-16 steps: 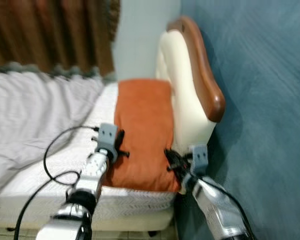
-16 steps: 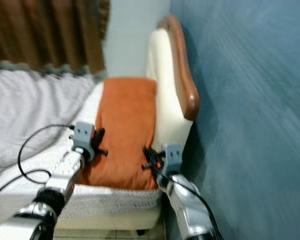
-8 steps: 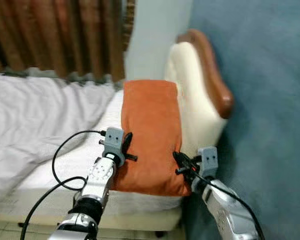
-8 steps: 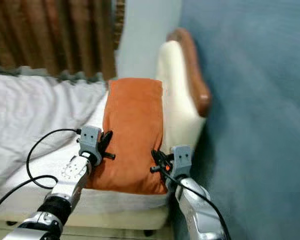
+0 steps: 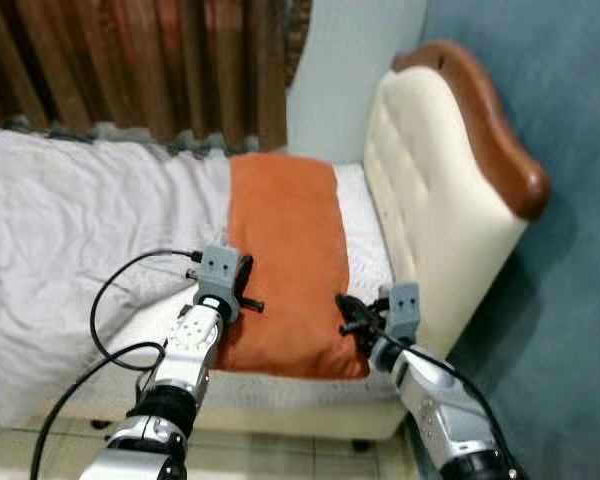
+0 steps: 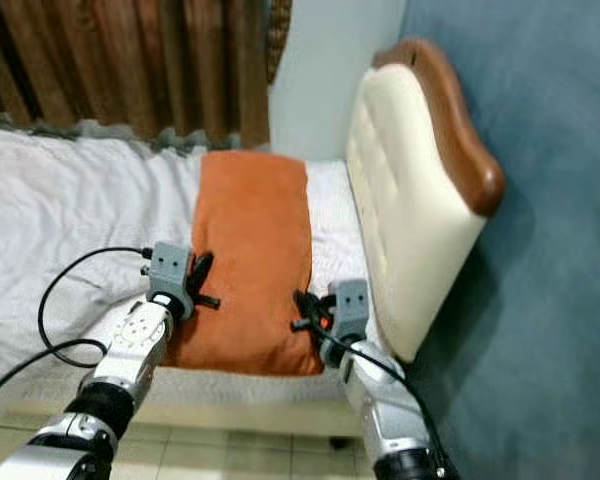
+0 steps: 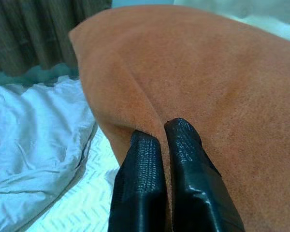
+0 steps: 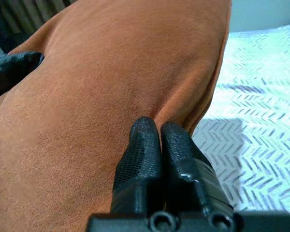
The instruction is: Clean up the room
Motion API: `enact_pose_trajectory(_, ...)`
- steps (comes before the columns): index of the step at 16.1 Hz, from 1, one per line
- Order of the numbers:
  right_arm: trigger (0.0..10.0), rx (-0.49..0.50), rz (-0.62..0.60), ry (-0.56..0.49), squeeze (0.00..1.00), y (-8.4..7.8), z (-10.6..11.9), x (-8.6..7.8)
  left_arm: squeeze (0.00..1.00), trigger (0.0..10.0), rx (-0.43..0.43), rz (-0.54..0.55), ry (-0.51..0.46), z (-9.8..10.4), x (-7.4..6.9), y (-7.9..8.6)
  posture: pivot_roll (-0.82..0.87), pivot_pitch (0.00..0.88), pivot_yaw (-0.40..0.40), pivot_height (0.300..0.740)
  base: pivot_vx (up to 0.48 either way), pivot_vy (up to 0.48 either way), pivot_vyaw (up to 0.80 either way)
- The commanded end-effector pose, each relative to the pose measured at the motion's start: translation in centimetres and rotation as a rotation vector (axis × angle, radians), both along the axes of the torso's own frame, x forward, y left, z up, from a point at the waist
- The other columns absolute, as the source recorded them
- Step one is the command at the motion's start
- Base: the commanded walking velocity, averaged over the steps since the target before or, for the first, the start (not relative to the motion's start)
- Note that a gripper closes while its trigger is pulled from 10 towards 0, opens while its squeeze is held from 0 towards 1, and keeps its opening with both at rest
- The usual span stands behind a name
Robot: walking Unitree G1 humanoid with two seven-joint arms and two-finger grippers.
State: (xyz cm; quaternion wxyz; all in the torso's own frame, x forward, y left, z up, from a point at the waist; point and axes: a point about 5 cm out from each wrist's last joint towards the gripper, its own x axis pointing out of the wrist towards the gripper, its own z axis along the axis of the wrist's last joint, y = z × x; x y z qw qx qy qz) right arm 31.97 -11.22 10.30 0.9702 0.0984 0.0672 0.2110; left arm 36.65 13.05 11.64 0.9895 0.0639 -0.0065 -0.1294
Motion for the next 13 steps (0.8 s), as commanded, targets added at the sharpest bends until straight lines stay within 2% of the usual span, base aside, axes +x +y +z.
enact_pose_trajectory(1,0.0,-0.007,0.012,-0.090,0.00,0.34,1.84,0.80,0.00,10.0,0.019,-0.087,-0.071,1.91,0.61,-2.03,0.01,0.010,-0.057,0.740,0.428,0.000,0.00)
enact_pose_trajectory(13,0.0,-0.017,0.022,-0.085,0.00,0.43,1.36,1.25,0.00,10.0,-0.022,-0.080,-0.051,1.92,0.76,-1.88,0.01,0.027,-0.054,0.740,0.463,0.000,0.00)
